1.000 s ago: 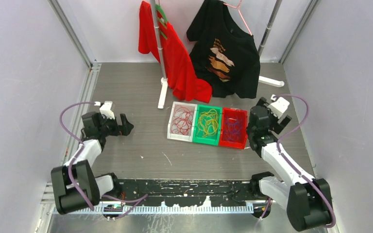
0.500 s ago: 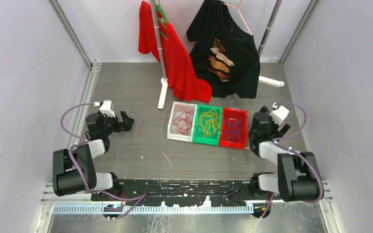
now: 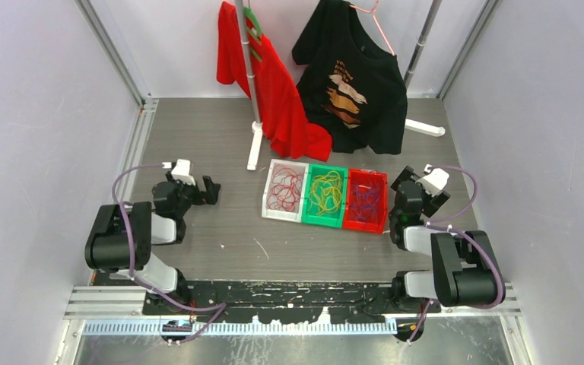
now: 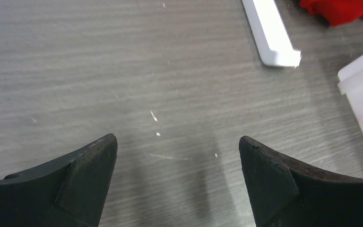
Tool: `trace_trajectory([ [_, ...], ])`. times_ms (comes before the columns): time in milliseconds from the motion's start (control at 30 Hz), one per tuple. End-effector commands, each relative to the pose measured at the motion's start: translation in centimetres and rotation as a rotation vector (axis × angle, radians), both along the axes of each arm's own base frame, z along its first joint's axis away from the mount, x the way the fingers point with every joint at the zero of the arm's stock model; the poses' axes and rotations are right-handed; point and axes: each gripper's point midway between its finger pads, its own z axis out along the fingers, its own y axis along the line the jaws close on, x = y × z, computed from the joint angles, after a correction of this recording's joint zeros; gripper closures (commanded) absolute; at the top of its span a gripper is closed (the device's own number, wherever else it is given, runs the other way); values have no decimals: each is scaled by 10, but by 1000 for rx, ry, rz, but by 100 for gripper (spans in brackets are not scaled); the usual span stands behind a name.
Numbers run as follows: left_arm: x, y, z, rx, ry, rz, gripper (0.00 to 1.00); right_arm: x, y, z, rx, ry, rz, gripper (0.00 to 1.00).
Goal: Untangle the cables
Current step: Reset both arms
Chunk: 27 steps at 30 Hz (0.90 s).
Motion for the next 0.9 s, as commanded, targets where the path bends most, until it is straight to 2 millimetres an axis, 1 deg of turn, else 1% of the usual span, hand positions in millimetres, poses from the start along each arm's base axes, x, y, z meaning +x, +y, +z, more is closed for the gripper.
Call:
trace_trajectory([
  [0,9,9,12,75,-81,55,1,12,9,14,26,-151,43,0],
  [33,13,11,11,85,-44,58,1,15,8,12,30,-159,39,0],
  [67,20,12,13,83,-39,66,0,19,11,9,23,-146,69,0],
  [100,24,11,13,93,-51,79,1,25,18,5,17,-114,122,0],
  [167,22,6,9,111,-22,61,1,43,36,-6,18,-41,250,0],
  [200,22,6,11,111,-24,61,1,54,41,-8,0,-46,292,0],
  [233,22,6,11,109,-31,62,0,55,43,-17,-22,6,302,0],
  [267,23,6,11,108,-38,63,1,55,44,-19,13,32,299,0],
  [333,22,5,10,109,-31,60,1,57,42,-15,-7,5,298,0],
  [400,22,5,11,110,-32,61,1,54,42,-18,0,17,298,0],
  [433,22,5,11,110,-33,61,1,56,43,-15,-6,3,304,0],
  [867,23,5,9,113,-27,59,1,56,44,-17,-2,18,308,0],
])
